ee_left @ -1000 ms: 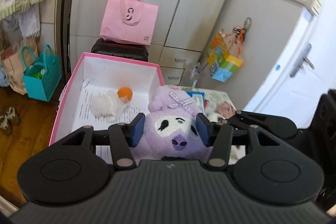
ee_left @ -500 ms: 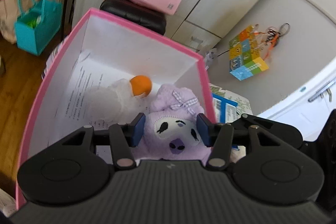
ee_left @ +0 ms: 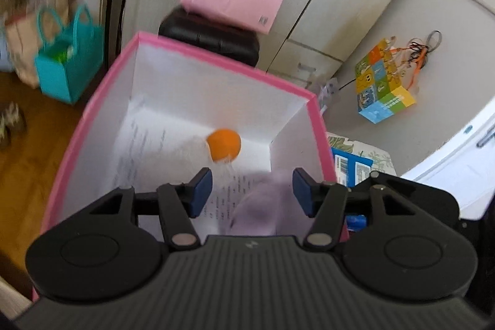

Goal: Organize soft objects
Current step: 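Open the left gripper to drop the purple plush in the box, then move the left gripper to the green plush while the right gripper reaches the pink cloth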

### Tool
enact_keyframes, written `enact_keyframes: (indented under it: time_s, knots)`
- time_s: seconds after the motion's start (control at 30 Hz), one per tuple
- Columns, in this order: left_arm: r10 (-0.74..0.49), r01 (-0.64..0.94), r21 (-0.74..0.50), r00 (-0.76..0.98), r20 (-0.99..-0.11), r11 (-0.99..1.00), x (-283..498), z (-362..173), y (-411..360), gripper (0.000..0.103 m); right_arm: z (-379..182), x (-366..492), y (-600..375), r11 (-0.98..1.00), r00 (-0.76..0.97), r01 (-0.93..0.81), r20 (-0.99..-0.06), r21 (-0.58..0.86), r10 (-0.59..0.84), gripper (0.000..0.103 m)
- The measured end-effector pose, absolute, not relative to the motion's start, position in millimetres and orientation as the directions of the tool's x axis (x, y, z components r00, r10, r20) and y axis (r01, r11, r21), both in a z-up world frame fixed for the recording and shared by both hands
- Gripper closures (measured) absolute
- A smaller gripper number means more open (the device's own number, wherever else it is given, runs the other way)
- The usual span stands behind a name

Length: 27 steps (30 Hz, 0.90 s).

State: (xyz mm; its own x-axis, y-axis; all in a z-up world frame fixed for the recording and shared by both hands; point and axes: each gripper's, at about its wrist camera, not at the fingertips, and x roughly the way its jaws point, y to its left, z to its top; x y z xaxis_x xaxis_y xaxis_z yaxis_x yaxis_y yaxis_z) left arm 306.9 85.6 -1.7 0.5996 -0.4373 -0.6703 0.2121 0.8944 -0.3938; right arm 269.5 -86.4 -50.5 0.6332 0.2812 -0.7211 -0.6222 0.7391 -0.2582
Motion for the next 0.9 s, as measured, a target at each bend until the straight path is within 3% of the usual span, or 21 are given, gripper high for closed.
enact_keyframes:
  time_s: [0.23, 0.53, 0.73, 0.9]
  knots:
    - [-0.391, 0.262, -0.291, 0.671, -0.630, 0.920, 264, 32, 98, 0.044, -29, 233, -105, 0.765, 0.656, -0.618, -0.657, -0.184, 0.372, 0.041]
    - [-0.353, 0.304, -0.187, 0.713, -0.605, 0.934, 205, 69, 104, 0.043, -4, 187, -118, 0.771, 0.696, -0.608, -0.595, -0.189, 0.402, 0.040]
    - [-0.355, 0.357, -0.115, 0.733, -0.581, 0.927, 166, 91, 92, 0.042, 13, 154, -134, 0.775, 0.712, -0.603, -0.566, -0.189, 0.416, 0.040]
    - [-0.392, 0.408, -0.103, 0.728, -0.563, 0.907, 138, 107, 79, 0.042, 31, 131, -168, 0.782, 0.694, -0.614, -0.545, -0.105, 0.472, 0.040]
